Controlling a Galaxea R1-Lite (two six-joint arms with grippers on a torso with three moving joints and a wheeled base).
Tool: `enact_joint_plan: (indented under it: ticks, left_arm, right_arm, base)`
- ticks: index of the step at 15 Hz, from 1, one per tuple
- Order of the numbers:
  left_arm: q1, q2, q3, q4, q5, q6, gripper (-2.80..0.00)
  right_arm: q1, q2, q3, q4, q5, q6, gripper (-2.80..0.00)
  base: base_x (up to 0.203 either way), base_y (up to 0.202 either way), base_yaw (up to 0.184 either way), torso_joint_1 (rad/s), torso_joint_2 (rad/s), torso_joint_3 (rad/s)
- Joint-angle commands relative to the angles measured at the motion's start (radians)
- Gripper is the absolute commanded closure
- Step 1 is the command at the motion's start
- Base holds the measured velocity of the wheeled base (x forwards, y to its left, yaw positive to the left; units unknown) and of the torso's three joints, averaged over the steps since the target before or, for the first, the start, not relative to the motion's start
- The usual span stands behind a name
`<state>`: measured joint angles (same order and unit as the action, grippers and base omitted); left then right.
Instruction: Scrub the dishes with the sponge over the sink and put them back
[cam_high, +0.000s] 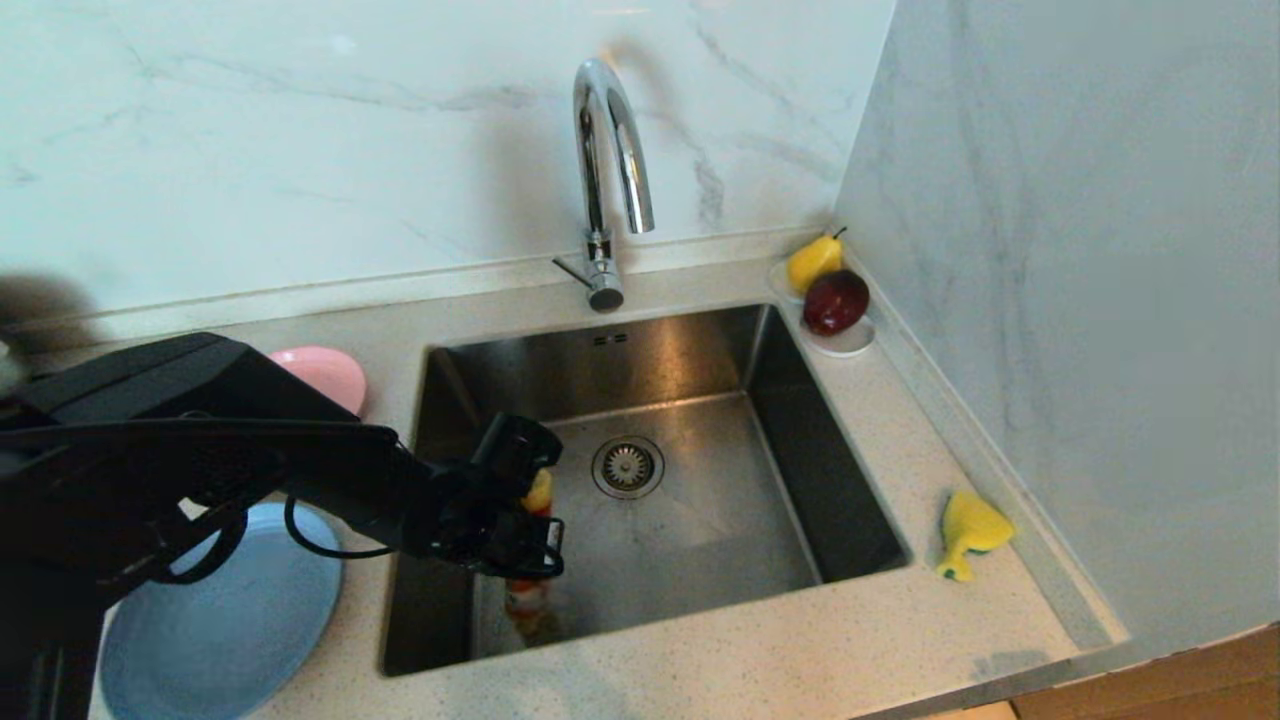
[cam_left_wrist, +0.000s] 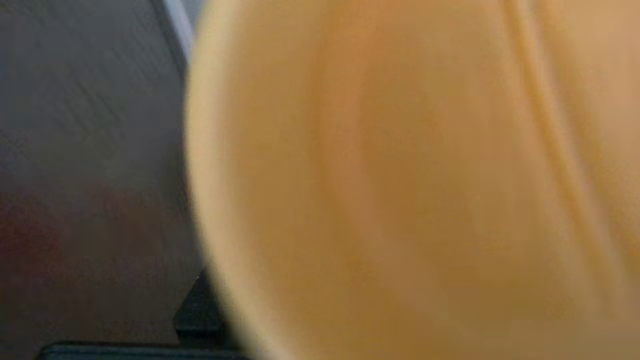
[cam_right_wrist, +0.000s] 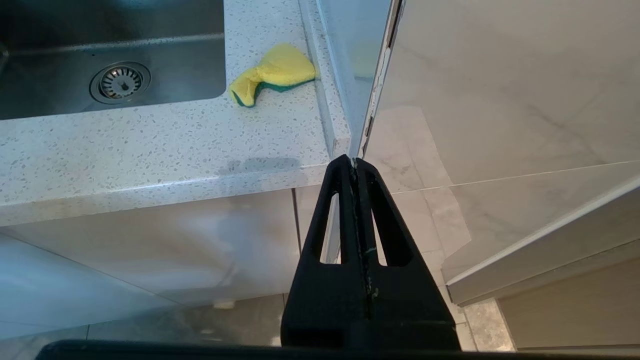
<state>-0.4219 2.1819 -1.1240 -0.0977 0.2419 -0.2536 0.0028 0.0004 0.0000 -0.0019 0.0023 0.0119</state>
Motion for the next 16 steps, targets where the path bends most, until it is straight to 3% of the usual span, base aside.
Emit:
enact_joint_plan:
  ticks: [1, 7, 16]
  left_arm:
    - [-0.001, 0.054, -0.011, -0.07, 0.049, -0.001, 0.0]
    - [0.0, 0.154, -0.099, -0.135, 0.148, -0.056, 0.0]
    - [-0.001, 0.263, -0.212, -0.18, 0.186, -0.055, 0.0]
  right_arm:
    - [0.0, 0.0, 0.0, -0.001, 0.001, 0.0, 0.0]
    - [0.0, 0.0, 0.0, 0.0, 0.001, 0.0, 0.0]
    - [0.0, 0.0, 0.0, -0.001, 0.001, 0.0, 0.0]
  base:
    - [0.0, 0.0, 0.0, 0.0, 0.0, 0.0]
    - [0.0, 0.0, 0.0, 0.0, 0.0, 0.0]
    - [0.0, 0.0, 0.0, 0.0, 0.0, 0.0]
